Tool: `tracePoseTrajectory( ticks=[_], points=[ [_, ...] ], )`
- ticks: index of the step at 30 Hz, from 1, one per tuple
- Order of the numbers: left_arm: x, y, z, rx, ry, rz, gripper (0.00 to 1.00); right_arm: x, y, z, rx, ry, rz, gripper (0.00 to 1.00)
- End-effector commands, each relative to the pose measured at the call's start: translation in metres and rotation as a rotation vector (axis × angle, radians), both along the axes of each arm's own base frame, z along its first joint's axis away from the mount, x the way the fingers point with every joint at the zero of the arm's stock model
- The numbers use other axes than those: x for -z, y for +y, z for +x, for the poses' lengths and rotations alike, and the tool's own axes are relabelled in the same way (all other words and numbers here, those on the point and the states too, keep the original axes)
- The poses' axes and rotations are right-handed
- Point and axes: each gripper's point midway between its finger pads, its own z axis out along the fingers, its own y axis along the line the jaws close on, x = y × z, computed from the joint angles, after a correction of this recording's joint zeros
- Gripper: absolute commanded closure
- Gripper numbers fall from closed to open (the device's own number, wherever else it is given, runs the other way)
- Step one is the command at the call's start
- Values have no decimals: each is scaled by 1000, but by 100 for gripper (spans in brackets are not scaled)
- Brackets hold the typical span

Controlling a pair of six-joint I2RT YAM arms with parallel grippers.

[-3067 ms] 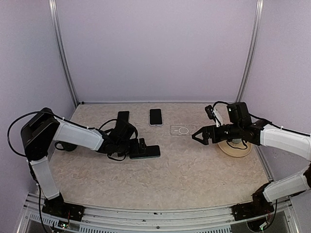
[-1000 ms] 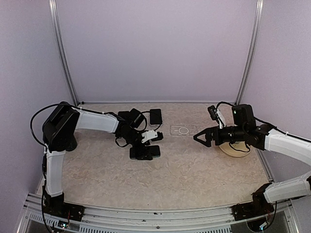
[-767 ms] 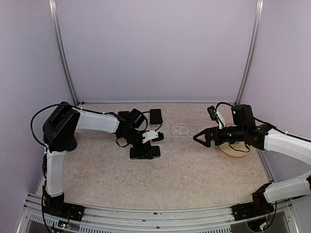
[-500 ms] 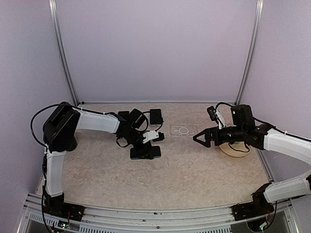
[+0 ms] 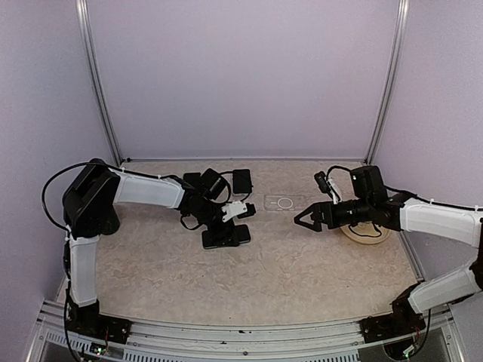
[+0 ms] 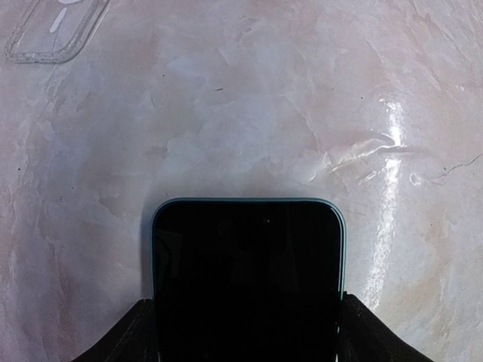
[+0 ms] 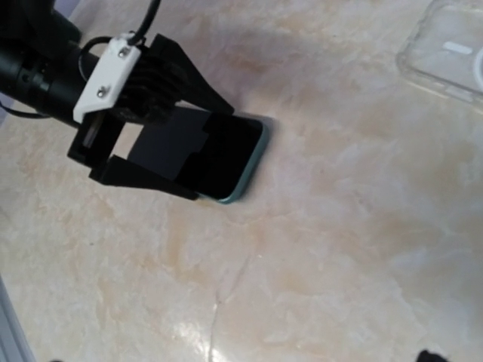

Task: Put the phone into the phone case
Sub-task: Pick up the phone from the center of the board, then pass from the left arm to the right

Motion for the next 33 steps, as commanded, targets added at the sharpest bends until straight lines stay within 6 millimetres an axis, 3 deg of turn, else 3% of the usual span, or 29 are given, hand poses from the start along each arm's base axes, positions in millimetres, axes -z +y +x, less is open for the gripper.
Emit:
tracePoseTrajectory(
  ticks=[1,8,16,26,33],
  points=[
    [-40,-17,1,-19,-75,-73,82,-4,14,0,-33,10,49,0],
    [-47,-25,-7,-20,-80,-90,82,6,27,-2,-61,48,66,0],
    [-79,-45,-22,-7,-113,-169,84,18,44,0,-86,109,95,1],
    [-112,-72,-51,22,-161,-256,85,24,67,-4,-144,199,175,17],
    [-112,-87,-69,47,-182,-254,85,19,84,-10,-183,239,236,22]
  ],
)
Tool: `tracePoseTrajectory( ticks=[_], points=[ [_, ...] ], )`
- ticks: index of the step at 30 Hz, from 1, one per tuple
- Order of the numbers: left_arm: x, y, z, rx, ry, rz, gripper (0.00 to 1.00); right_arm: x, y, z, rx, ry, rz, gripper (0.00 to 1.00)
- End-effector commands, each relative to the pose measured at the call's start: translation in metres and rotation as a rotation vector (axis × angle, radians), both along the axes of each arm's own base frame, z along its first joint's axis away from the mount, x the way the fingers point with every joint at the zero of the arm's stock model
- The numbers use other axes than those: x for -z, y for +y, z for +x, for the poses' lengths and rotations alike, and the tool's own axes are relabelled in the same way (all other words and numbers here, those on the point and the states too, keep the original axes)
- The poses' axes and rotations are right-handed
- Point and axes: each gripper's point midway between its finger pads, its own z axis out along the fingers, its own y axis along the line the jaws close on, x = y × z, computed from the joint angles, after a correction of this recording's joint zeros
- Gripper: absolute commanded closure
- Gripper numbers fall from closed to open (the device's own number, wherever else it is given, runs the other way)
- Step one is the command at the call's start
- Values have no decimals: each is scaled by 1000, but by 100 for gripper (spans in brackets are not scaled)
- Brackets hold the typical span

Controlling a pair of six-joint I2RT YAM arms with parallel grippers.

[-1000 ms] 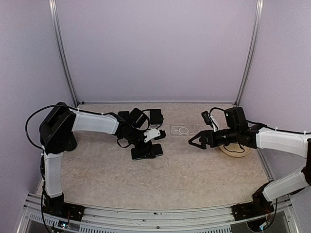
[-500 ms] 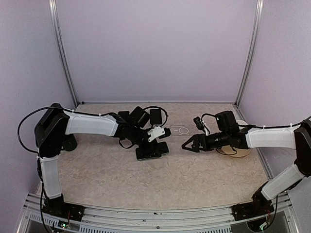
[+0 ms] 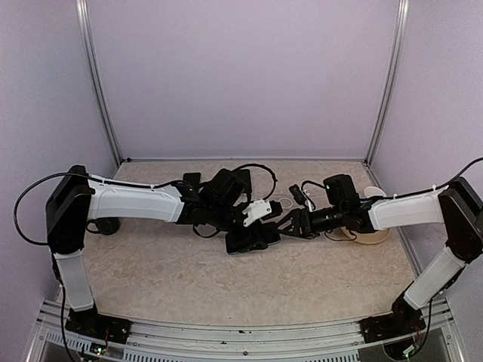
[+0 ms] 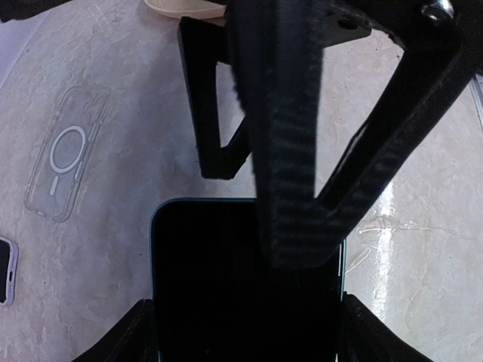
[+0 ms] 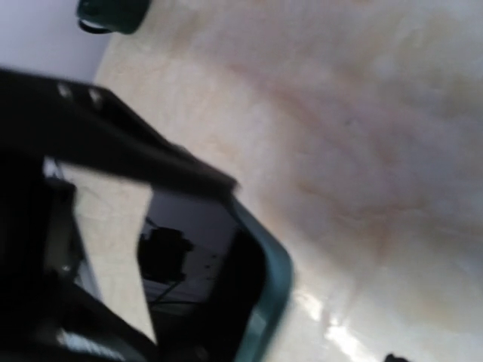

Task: Put the phone into the phone case
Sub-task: Pass from the left arm to the right

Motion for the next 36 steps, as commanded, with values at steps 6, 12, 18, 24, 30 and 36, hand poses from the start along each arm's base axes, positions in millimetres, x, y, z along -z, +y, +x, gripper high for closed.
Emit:
tracePoseTrajectory(
  ticks=[6,12,18,24,30,36],
  points=[
    [-27,-17,-6,3,-59,-90,85,-18,29,-7,-76,27,110,29],
    [-28,-21,-8,3,-85,-89,85,-19,36,-12,-104,61,146,38],
    [-29,-23,-9,6,-98,-94,85,-16,40,-16,-122,87,163,45],
    [-26,-26,-11,7,-113,-81,85,-8,43,-18,-126,114,161,58],
    [-26,-27,-12,14,-121,-79,85,-5,45,-18,-130,130,167,75],
    [-28,-26,-12,7,-131,-79,82,-6,45,-19,-134,129,170,94]
  ],
)
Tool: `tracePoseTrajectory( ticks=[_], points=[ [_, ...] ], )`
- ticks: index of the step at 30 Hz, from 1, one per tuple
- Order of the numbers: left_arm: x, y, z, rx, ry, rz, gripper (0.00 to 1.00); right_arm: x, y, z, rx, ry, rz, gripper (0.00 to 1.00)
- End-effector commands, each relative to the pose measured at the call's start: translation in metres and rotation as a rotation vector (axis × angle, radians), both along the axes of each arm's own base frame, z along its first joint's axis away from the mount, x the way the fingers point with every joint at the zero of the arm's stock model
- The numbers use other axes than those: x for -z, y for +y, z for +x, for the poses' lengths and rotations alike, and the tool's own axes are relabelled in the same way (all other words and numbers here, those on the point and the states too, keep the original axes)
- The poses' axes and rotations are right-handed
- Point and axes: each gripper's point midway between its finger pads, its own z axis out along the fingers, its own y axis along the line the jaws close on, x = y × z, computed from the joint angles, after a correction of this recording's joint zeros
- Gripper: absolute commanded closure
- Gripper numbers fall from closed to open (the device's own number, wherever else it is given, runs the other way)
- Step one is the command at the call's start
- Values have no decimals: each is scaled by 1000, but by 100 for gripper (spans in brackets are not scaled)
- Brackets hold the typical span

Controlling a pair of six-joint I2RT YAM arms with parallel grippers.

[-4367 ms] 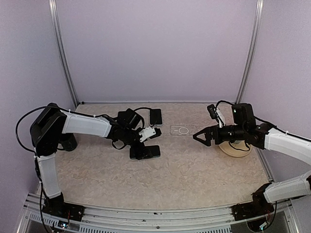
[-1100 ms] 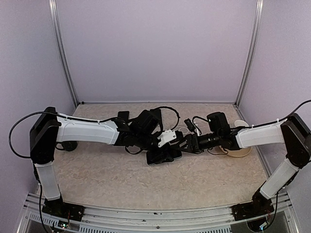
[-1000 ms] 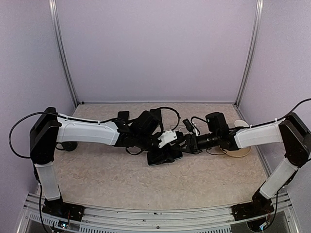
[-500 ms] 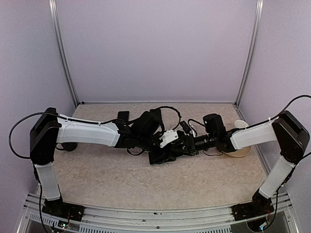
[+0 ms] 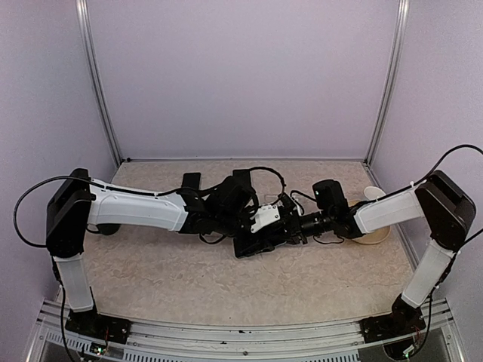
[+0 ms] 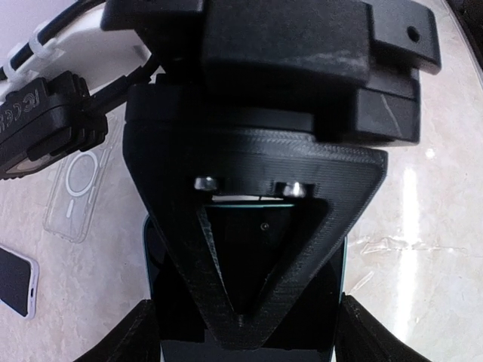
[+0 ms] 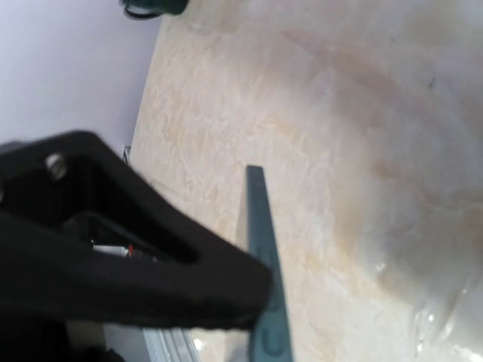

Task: Put the phone into the phone case
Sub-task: Pass from the left arm to the right

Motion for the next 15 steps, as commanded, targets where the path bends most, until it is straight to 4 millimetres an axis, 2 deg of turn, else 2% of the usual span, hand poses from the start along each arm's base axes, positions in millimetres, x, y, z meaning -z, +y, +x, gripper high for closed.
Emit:
tracePoseTrajectory(
  ticks=[1,4,10,15],
  points=[
    [-23,-8,-1,11,-36,-72,81,-15,11,-7,-76,-80,62,99],
    [-23,-7,-1,3,-37,-71,73,-18,11,-8,-80,-80,72,100],
    [-27,-3,-2,-21,-41,-96,40,-27,12,-11,-96,-97,97,100],
    [-40,5,-4,-45,-48,-140,12,-35,9,-10,-99,-134,96,100]
  ],
)
